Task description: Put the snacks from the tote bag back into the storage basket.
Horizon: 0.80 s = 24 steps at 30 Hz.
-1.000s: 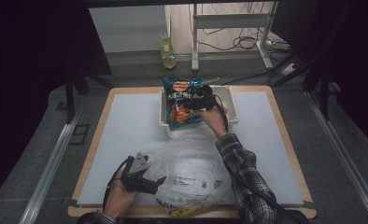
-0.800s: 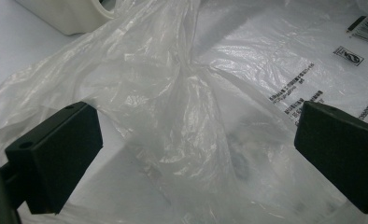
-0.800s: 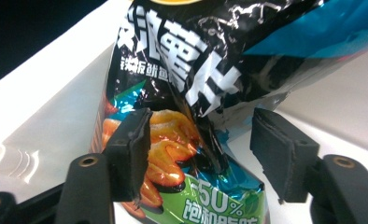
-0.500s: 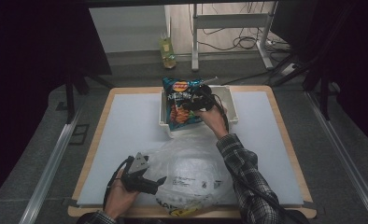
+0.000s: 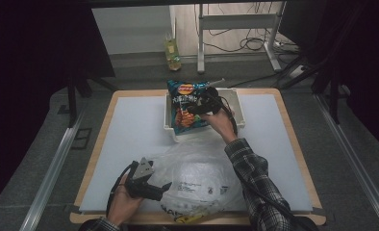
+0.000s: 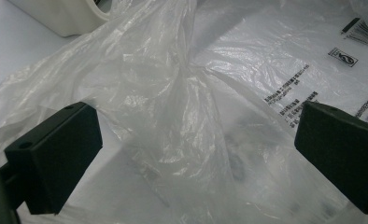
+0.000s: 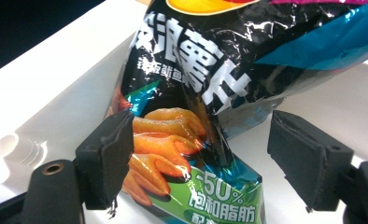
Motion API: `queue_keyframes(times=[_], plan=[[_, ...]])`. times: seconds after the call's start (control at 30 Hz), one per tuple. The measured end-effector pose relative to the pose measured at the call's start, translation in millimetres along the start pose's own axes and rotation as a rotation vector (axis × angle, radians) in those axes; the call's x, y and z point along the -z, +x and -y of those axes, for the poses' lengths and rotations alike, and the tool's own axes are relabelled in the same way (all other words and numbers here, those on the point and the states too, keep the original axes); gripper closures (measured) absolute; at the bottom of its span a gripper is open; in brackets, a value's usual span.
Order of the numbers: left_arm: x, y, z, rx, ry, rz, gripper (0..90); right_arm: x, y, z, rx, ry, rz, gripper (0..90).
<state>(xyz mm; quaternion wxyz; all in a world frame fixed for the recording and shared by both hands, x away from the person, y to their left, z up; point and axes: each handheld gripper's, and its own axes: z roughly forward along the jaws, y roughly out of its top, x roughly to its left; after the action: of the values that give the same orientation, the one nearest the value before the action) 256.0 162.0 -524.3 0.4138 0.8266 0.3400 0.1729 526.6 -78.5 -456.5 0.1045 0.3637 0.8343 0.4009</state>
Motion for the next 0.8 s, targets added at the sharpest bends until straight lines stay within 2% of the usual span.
queue_keyframes(times=[0.1,0.33,0.8], plan=[[0.0,-0.4,-0.1,-0.003,0.001,-0.003,0.6,3.6,2.3,-0.4,0.008,-0.006,-0.009,22.0],[0.0,-1.2,-0.4,-0.009,0.000,-0.008,0.9,10.2,6.2,1.6,0.045,-0.010,0.009,20.7],[0.7,-2.1,-0.7,-0.013,-0.003,-0.015,1.1,24.5,8.5,4.6,0.061,-0.018,0.001,17.5]])
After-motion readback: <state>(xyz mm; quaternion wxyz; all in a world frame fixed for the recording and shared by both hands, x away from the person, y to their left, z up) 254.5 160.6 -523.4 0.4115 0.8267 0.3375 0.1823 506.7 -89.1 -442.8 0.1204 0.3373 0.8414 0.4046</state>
